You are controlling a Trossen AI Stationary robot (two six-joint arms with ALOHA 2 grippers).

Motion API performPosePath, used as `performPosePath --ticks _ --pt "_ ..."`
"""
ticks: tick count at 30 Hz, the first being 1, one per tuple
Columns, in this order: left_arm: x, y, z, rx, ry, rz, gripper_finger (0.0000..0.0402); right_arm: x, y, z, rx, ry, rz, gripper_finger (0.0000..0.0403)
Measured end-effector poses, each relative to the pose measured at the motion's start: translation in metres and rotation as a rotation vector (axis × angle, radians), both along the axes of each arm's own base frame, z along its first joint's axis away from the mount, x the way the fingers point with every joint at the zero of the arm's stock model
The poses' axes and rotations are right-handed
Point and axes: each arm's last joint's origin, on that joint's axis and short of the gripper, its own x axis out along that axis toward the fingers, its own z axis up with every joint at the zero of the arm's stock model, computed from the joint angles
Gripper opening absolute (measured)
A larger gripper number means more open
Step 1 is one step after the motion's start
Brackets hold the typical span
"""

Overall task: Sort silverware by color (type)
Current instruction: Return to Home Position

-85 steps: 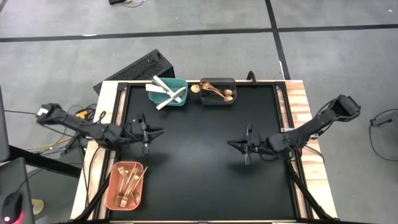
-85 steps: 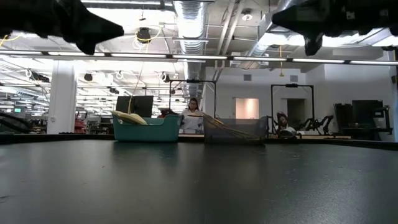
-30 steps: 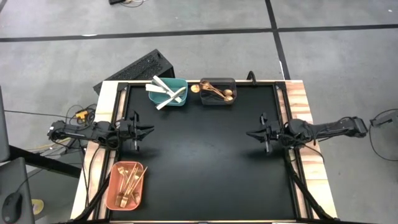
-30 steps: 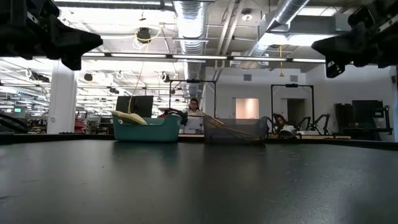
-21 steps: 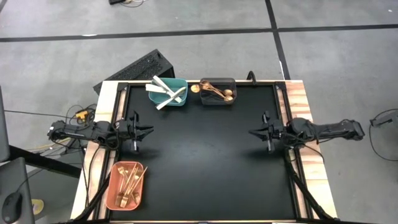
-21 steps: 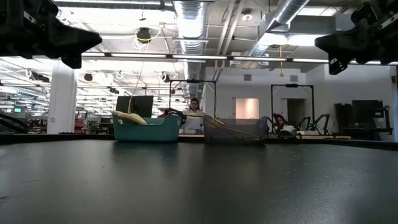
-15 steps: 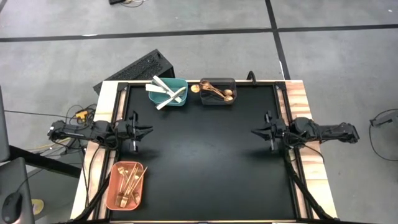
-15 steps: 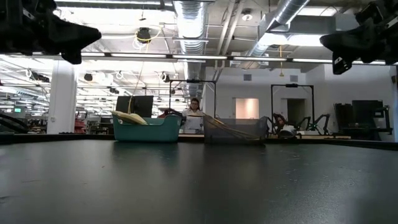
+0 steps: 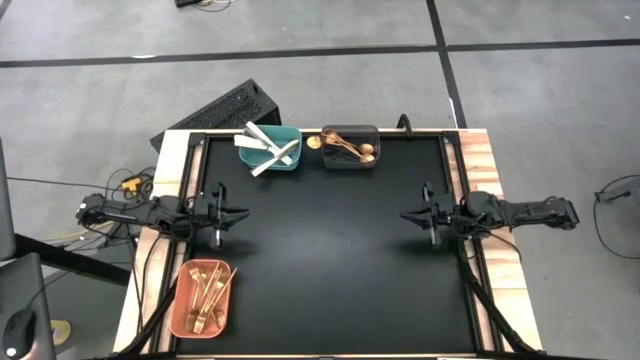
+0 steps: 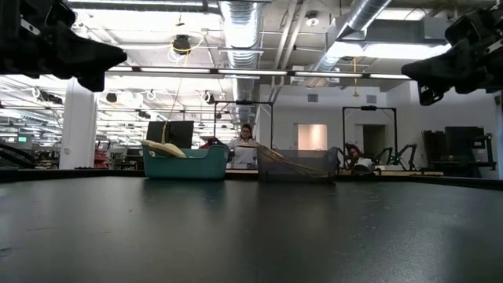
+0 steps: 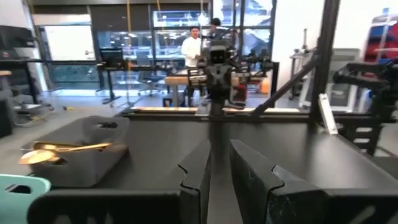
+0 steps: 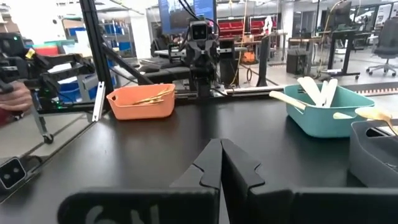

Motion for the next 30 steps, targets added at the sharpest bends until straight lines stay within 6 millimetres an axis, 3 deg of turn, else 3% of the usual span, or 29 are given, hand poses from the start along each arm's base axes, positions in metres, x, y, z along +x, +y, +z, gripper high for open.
performPosePath --ticks 12,20,30 --pt "0.0001 -0.0003 -0.0003 -0.025 -0.003 -0.012 0.005 0.0029 0.0003 -0.0045 -0.003 0.053 0.001 0.0027" --pt "0.0001 -0.0004 -0.0005 -0.283 -0.023 -0.029 0.005 0.0029 0.0003 -0.0047 -0.003 0.053 0.001 0.0027" --pt "0.0001 -0.0003 -0.0007 -0.261 -0.021 -0.024 0.005 0.003 0.0003 -0.0048 -0.003 0.053 0.001 0.0028"
